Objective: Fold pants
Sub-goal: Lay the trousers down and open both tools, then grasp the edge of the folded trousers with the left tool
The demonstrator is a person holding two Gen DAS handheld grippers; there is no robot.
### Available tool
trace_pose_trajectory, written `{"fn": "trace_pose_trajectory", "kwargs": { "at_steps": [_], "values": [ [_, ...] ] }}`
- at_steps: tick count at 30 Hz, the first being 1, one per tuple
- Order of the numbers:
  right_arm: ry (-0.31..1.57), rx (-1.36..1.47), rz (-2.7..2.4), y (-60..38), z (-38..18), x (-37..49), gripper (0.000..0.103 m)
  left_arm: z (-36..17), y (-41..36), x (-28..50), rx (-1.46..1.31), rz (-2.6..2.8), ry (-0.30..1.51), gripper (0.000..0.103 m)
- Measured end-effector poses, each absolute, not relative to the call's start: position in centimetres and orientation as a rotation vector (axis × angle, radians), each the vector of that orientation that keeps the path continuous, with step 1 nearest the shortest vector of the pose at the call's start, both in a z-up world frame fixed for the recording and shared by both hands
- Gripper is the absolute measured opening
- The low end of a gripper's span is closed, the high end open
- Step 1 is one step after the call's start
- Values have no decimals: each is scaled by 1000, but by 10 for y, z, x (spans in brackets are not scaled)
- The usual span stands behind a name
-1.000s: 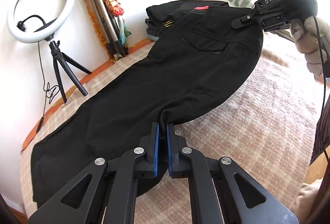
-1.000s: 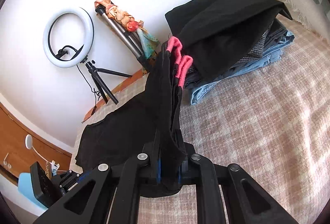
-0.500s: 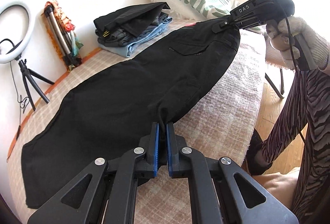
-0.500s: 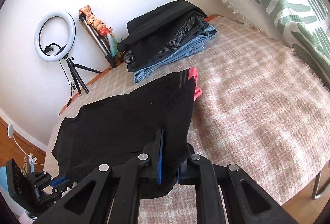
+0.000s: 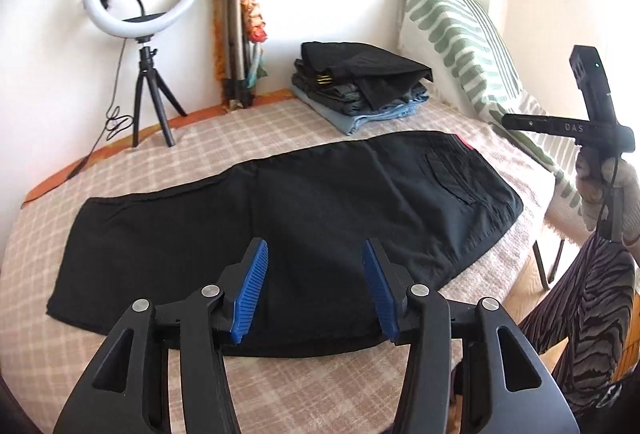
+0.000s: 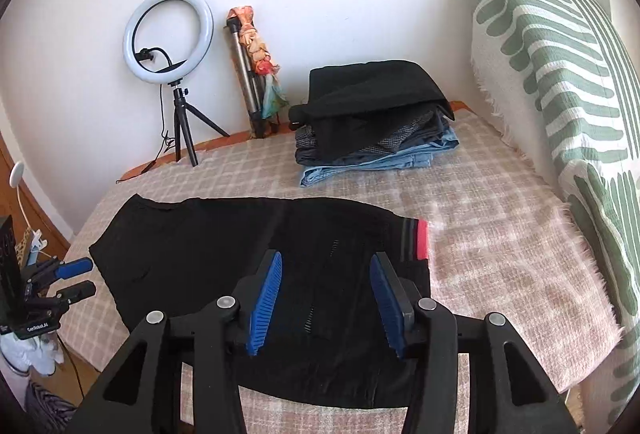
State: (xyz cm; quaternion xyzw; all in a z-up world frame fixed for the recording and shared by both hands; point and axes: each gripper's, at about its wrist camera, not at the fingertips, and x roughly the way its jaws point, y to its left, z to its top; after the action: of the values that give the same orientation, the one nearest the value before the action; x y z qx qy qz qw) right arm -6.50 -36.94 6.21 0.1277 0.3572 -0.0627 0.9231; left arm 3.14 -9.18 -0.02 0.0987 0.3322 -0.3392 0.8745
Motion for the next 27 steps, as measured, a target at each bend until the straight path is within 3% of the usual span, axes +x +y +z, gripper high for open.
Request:
{"fn": "trace_pose_trajectory", "kwargs": {
  "at_steps": [13,27],
  "values": [
    [909,21,313,-207,9,40,44,-34,92,128,-248,-242,861,68],
    [1063,-57,469,-126,-50,86,40,-90,155,176,-538,-107,1010,68]
  ]
}}
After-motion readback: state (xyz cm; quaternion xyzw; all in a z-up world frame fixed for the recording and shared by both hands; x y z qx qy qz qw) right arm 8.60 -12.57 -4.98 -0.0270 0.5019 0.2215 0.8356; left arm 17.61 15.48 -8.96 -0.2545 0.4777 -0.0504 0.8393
